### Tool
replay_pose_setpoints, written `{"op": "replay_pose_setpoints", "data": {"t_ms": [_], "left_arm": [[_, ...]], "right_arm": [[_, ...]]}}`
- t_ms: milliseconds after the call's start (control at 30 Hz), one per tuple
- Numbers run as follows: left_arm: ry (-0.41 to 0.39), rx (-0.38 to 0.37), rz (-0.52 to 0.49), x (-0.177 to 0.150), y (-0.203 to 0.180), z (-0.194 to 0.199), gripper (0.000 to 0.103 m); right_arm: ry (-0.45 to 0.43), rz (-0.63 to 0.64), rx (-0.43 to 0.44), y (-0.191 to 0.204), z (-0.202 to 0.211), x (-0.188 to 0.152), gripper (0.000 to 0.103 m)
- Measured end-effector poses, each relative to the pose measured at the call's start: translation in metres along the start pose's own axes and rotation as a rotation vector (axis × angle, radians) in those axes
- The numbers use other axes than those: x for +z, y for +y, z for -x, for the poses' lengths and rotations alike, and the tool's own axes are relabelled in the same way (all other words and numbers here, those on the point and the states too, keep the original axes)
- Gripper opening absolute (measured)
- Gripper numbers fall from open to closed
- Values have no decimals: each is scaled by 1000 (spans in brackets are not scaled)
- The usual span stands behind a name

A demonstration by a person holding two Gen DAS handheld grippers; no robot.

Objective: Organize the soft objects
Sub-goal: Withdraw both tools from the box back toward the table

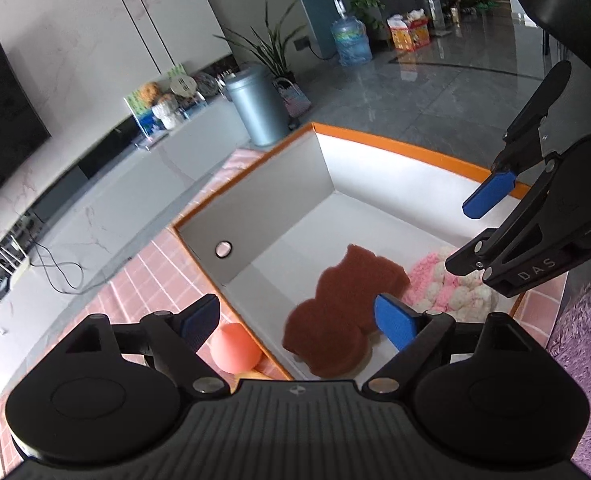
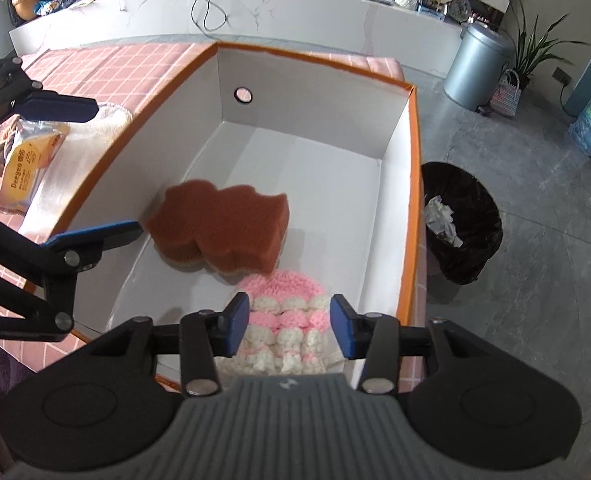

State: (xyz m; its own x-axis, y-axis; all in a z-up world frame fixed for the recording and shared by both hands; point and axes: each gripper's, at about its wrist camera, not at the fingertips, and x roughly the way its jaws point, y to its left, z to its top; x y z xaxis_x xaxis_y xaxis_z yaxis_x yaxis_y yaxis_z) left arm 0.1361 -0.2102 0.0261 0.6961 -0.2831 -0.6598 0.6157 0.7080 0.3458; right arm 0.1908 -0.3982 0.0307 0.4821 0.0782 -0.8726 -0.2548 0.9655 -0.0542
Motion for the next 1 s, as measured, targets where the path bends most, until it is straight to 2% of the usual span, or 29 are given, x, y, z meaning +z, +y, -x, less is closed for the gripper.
{"op": "replay_pose_setpoints", "data": {"t_ms": [100,167,400,567,667,900,1000], "left_arm": [[-26,1,33,-1,5,9,102],[-44,0,59,0,9,14,102],[-117,1,148,-6,25,38,102],[-184,7,209,-19,34,56,102],[-235,15,252,-29,38,67,98],[-320,51,411,-57,58,89,96],[-324,71,458,-69,66,97,96]], "right_arm": [[-23,5,-14,2,8,-1,51],[-39,4,-25,3,14,-2,58],[-122,-30,-56,7,40,-6,63],[-218,-77,-87,18,61,-12,69],[-271,-118,-103,28,70,-18,69],[-424,-171,-169,64,85,-39,72],[-502,-196,-173,84,90,-48,74]]}}
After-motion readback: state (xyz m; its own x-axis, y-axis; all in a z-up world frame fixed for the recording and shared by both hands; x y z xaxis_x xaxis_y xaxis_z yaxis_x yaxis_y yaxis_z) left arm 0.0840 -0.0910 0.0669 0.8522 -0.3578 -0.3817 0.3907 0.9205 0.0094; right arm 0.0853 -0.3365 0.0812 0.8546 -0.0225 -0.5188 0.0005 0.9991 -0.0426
